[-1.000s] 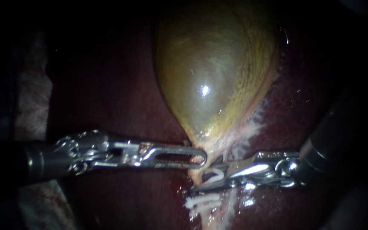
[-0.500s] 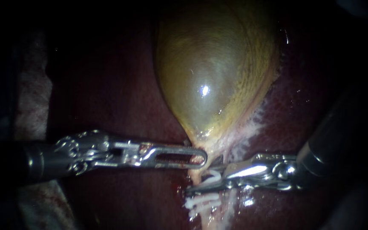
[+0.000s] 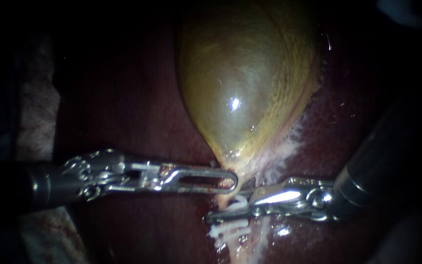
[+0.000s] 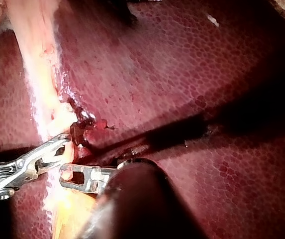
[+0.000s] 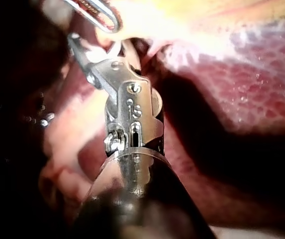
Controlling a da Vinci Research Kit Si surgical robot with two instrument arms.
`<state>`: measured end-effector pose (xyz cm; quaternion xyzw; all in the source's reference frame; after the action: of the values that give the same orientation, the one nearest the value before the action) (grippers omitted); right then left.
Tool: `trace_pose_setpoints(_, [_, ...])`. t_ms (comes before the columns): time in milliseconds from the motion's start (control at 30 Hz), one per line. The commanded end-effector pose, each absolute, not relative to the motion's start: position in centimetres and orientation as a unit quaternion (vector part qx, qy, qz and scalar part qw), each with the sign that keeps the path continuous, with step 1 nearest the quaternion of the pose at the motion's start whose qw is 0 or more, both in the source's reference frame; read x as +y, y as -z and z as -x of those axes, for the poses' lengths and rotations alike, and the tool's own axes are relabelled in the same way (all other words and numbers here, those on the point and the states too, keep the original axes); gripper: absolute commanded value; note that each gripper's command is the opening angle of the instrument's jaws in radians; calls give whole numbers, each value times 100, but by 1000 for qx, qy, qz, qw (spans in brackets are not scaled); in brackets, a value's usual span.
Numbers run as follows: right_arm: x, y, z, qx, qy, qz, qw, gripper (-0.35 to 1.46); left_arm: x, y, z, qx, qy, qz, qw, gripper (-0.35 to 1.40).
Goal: Clipping third clip left tube
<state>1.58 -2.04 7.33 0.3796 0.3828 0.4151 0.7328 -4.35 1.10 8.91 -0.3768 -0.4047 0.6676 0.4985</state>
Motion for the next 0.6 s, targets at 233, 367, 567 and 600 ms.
trace_pose_setpoints(233, [-208,-722,-158,392,-416,-386,724,47,110,-891,435,-405,-668,377,498,-35])
trace_pose_setpoints(367, [-205,-728,-164,393,-418,-385,723,47,110,-891,435,-405,-668,377,498,-35])
trace_pose_setpoints(567, [-203,-740,-172,394,-418,-383,723,48,109,-891,435,-405,-668,377,498,-35])
trace_pose_setpoints(600, [-203,-741,-173,394,-418,-383,723,48,109,-891,435,-405,-668,377,498,-35])
